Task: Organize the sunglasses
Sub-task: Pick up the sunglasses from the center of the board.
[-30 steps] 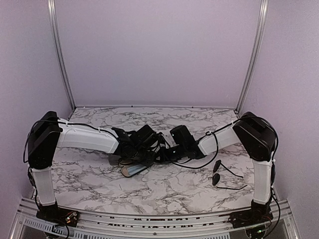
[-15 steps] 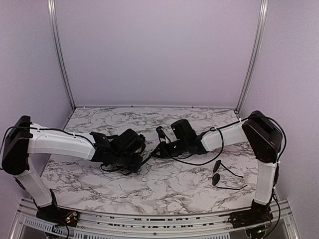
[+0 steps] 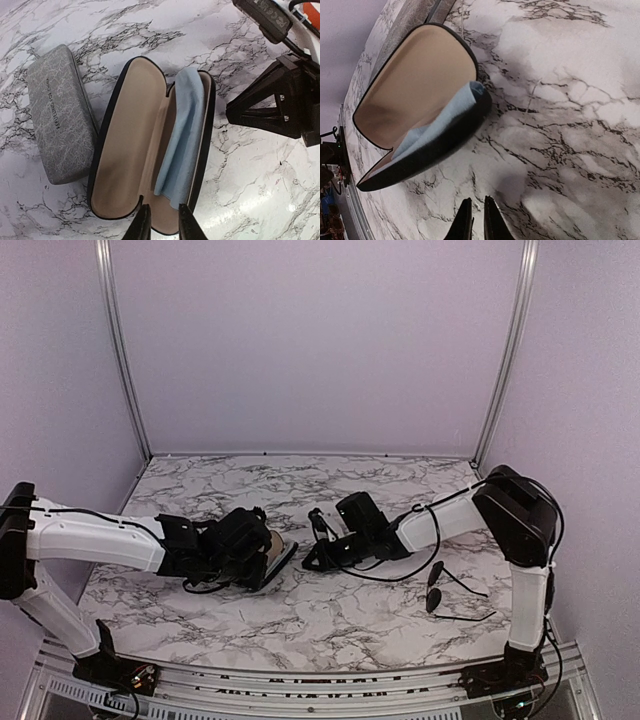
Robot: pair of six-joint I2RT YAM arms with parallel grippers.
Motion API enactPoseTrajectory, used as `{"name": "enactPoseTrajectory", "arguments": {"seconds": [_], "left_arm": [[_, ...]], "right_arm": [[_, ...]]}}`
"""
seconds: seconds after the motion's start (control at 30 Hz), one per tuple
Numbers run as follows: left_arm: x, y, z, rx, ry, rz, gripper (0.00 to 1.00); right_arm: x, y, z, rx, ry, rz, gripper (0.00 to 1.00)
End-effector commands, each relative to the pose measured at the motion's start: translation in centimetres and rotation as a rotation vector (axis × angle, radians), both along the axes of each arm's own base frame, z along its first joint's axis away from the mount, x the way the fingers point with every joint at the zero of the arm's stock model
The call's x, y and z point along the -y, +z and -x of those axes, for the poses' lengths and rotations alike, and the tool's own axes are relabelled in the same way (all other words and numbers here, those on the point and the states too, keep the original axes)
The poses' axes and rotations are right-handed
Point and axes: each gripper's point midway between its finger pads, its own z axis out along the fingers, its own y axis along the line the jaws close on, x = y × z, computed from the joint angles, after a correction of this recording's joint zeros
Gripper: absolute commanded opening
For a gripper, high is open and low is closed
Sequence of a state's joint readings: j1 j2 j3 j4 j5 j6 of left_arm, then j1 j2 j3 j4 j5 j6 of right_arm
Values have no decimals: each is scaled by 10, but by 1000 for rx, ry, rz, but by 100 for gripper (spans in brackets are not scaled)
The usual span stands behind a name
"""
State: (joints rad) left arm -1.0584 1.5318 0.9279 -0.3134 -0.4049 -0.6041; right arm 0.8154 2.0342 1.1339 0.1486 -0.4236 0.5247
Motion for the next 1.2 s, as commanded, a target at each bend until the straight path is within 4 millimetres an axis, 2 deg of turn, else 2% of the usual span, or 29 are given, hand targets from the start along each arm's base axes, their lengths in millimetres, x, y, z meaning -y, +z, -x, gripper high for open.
{"name": "enactPoseTrajectory", "arguments": {"seconds": [0.0, 0.17, 0.3, 0.37, 0.5, 0.6, 0.73, 0.83, 1.0, 1.17], "left_arm": [[3, 34, -6, 73, -4, 54, 22], [11, 51, -9, 104, -64, 47, 24], [36, 58, -9, 102, -168, 46, 25], [48, 59, -9, 103, -201, 46, 25], [69, 63, -8, 113, -253, 69, 25], [79, 60, -7, 114, -275, 82, 25], [87, 52, -4, 96, -297, 88, 25], [88, 48, -1, 90, -305, 90, 25], [87, 44, 5, 77, -310, 99, 25], [85, 38, 9, 68, -309, 101, 24]], "right_arm": [[7, 24, -3, 76, -15, 5, 11], [32, 67, -9, 189, -68, 70, 15], [81, 93, -11, 281, -187, 196, 20], [112, 95, -8, 290, -251, 274, 24], [176, 82, 10, 234, -363, 447, 28], [213, 78, 25, 194, -452, 522, 32], [255, 73, 38, 126, -565, 590, 32], [273, 71, 40, 99, -614, 605, 30], [291, 73, 39, 77, -679, 611, 28], [308, 56, 40, 7, -713, 589, 27]]}}
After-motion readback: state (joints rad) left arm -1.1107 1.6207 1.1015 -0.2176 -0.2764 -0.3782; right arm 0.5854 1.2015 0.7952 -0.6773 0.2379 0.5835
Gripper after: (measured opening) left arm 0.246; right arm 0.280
